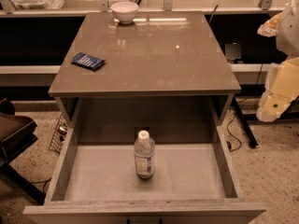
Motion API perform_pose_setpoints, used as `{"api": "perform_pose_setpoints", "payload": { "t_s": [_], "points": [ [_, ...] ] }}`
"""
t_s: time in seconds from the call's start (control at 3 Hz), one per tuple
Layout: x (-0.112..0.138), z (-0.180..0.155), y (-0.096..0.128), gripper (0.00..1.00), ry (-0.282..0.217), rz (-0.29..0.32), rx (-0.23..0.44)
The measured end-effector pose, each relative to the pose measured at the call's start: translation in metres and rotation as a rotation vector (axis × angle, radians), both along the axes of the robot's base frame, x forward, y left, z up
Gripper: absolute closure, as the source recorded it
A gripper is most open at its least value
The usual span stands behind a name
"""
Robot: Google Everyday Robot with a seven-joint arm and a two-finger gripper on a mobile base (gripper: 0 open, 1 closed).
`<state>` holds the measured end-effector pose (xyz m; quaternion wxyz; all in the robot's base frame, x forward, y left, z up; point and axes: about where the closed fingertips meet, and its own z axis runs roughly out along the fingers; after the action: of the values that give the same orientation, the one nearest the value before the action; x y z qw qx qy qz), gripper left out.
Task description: Pick blue plastic bottle from top drawer and place on counter
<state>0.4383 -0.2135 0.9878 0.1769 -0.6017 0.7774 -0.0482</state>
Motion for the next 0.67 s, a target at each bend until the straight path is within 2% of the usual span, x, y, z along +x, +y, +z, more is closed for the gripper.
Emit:
{"api": "perform_pose_setpoints", "payload": {
  "t_s": [0.33,0.67],
  "points": [
    [0.0000,0.0000,0.0000,0.00,0.000,0.000,0.000],
    [-0.0018,0.0002,-0.0005,0.00,0.001,0.006,0.047]
  ]
}}
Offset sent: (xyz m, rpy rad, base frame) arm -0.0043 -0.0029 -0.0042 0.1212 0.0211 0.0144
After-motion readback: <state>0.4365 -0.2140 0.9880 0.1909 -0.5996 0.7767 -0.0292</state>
